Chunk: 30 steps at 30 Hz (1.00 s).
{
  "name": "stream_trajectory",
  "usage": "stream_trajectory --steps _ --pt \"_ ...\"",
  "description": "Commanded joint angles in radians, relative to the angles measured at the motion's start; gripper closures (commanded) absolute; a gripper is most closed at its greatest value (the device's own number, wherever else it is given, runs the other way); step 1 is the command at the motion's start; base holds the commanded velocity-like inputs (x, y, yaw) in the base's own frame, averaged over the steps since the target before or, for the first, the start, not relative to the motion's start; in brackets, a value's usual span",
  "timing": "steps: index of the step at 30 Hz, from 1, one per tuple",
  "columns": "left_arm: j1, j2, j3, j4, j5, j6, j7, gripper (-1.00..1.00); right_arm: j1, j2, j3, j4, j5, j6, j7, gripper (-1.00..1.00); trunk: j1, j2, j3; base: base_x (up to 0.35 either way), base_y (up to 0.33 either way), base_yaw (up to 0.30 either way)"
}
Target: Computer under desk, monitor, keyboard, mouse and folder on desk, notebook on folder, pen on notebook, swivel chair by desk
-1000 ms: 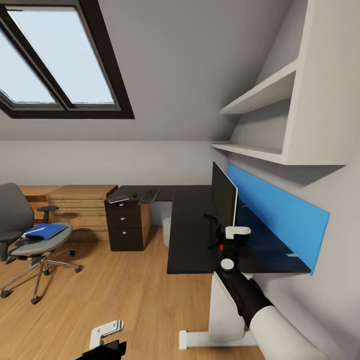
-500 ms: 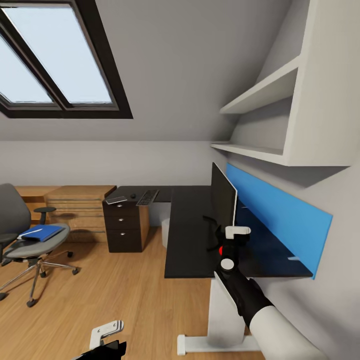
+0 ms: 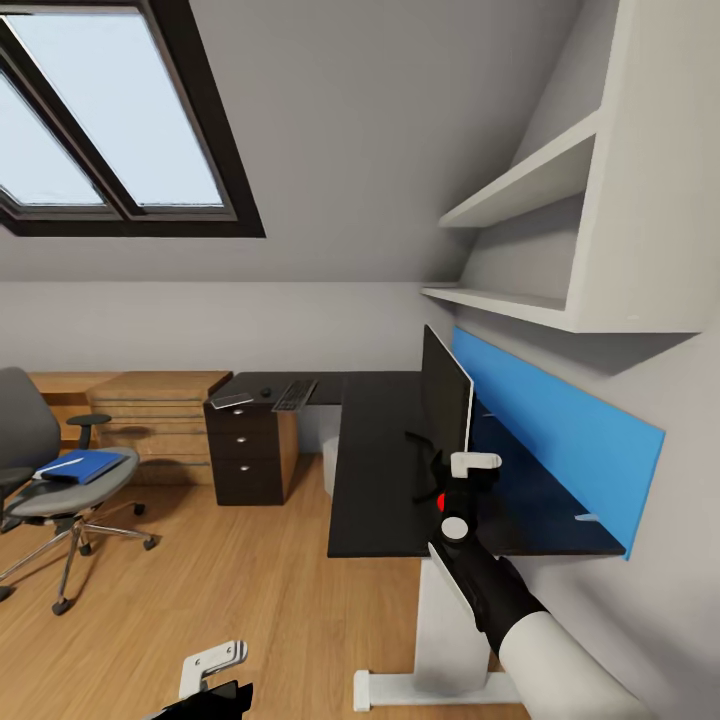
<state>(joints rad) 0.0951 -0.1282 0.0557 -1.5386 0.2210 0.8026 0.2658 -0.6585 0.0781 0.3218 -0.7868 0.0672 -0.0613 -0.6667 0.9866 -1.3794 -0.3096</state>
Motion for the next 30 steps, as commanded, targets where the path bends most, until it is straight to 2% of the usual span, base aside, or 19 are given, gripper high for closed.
stream_trajectory --steps 1,15,30 --pt "0.000 -0.001 0.001 -0.002 0.011 0.003 0.007 -1.00 -0.001 0.000 0.002 0.001 0.003 -0.001 -0.005 -1.00 0.000 -0.001 -0.001 0.000 0.000 0.000" --pt "0.000 -0.001 0.001 -0.002 0.011 0.002 0.007 -1.00 -0.001 0.000 0.002 0.001 0.003 -0.001 -0.007 -1.00 0.000 -0.001 -0.001 0.048 -0.017 0.000" --pt "0.000 -0.002 0.002 -0.002 0.011 0.001 0.007 -1.00 -0.001 0.000 0.002 0.002 0.003 0.000 -0.007 -1.00 0.000 -0.001 -0.001 0.000 -0.097 0.000"
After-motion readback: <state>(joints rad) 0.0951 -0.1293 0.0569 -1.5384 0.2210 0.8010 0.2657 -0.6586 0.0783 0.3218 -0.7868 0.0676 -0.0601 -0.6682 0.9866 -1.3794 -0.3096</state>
